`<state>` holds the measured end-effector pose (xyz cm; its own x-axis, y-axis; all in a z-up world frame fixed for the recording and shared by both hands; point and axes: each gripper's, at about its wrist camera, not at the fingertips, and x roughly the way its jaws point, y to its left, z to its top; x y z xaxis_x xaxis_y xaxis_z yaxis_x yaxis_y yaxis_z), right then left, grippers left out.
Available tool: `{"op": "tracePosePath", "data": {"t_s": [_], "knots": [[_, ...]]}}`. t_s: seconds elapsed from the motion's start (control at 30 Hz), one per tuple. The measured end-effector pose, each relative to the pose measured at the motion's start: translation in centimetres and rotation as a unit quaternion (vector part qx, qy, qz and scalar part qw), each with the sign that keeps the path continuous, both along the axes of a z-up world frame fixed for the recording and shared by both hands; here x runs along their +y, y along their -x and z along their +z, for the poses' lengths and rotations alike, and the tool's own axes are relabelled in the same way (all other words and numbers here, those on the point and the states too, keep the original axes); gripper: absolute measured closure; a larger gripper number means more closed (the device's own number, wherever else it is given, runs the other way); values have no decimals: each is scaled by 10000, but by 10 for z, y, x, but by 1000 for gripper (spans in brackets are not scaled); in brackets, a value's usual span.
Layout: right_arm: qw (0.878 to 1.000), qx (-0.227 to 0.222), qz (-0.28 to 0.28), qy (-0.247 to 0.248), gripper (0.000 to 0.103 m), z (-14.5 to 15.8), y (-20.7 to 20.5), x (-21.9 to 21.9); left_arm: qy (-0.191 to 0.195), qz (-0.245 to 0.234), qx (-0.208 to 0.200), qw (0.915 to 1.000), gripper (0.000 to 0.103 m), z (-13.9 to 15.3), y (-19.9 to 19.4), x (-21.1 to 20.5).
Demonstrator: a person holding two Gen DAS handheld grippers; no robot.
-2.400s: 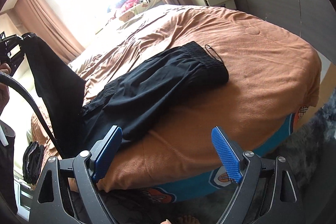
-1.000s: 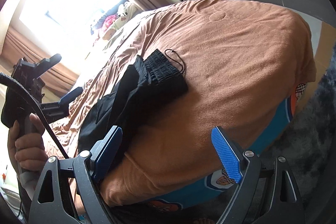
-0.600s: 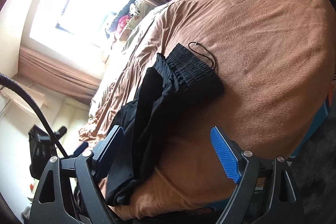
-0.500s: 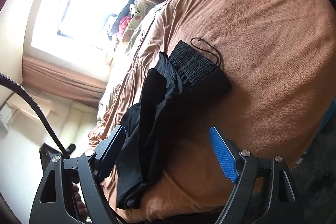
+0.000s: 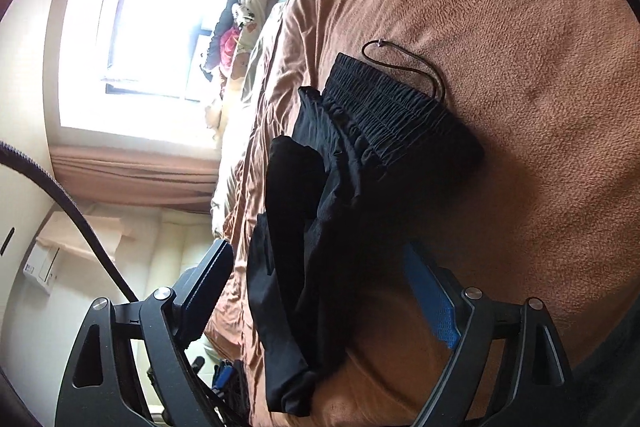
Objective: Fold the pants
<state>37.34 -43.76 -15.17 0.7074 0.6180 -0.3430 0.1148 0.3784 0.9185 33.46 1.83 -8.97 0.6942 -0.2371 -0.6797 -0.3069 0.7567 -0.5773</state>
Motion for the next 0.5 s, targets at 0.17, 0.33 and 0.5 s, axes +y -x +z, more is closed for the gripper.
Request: {"op": "tracePosePath", "data": {"t_s": [0.17, 0.33, 0.5], "knots": [[9994, 315, -30, -165, 17, -11, -15, 8, 138, 161, 150, 9997, 17, -21, 12, 19], [9992, 246, -265, -159, 17, -12, -30, -5, 125, 17, 241, 9996, 18, -36, 12, 21], [9981, 220, -323, 486, 43, 5, -36, -14, 236, -207, 425, 9986, 46, -54, 1, 17]]}}
